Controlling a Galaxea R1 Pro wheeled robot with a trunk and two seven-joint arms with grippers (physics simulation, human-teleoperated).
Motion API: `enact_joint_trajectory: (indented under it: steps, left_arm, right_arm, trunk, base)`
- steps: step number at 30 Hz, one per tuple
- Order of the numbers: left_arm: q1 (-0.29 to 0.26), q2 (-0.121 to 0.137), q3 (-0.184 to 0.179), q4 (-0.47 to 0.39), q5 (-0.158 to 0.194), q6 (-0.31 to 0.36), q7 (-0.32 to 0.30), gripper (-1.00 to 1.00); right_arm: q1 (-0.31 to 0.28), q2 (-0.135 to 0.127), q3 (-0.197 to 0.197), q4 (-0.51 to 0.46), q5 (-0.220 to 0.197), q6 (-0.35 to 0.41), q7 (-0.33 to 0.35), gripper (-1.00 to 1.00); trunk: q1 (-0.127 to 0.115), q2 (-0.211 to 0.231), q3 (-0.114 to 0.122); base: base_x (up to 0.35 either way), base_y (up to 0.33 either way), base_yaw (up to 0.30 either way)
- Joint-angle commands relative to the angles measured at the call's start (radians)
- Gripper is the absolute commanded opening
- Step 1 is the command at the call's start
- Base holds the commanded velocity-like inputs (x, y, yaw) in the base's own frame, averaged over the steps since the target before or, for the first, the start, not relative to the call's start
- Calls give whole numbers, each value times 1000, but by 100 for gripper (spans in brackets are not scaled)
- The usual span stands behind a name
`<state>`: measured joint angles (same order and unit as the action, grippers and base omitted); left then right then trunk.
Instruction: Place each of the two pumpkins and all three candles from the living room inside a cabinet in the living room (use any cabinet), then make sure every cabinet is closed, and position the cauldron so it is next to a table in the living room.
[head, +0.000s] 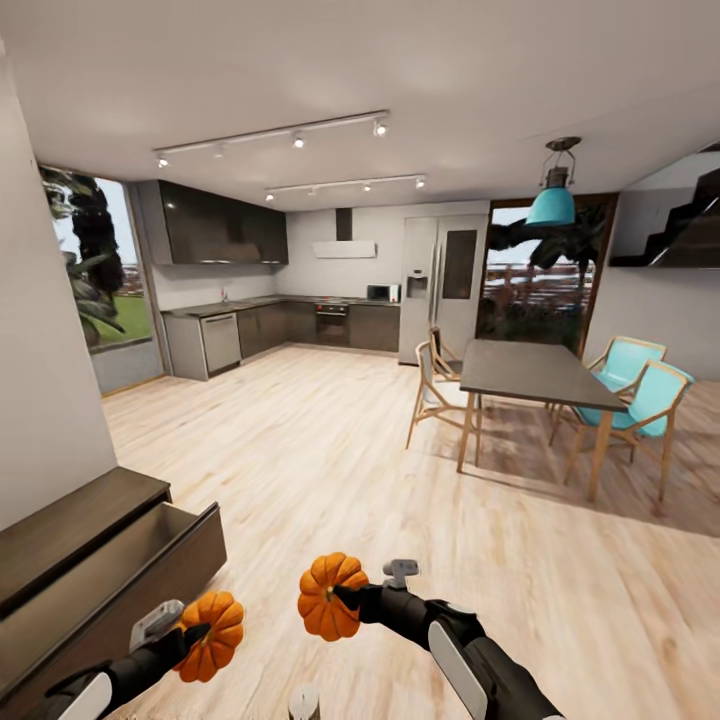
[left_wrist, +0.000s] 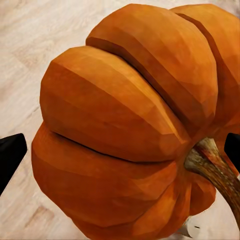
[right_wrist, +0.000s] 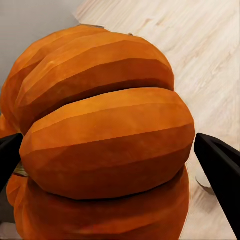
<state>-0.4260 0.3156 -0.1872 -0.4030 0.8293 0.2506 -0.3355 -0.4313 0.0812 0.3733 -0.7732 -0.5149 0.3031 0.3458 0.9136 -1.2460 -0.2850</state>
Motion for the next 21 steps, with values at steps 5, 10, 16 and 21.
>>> enact_joint_trajectory:
  steps: [5, 10, 16, 21]
  left_arm:
    - [-1, 1, -4, 0, 6, 4, 0, -100]
    - [-2, 0, -4, 0, 5, 3, 0, -100]
    - [-1, 0, -4, 1, 5, 3, 0, -100]
    - [-1, 0, -3, 1, 5, 3, 0, -100]
  right_arm:
    - [-1, 0, -1, -1, -13, 7, -1, -100]
    - [-1, 0, -1, -1, -13, 7, -1, -100]
    - [-1, -2, 47, -1, -14, 7, -7, -100]
    - [-1, -4, 61, -1, -14, 7, -11, -100]
  trunk:
    - [0, -1, -1]
    - [0, -1, -1]
    - [0, -1, -1]
    - [0, -1, -1]
  base:
    - [266, 0, 274]
    - [302, 0, 274]
    - [51, 0, 274]
    - [9, 0, 274]
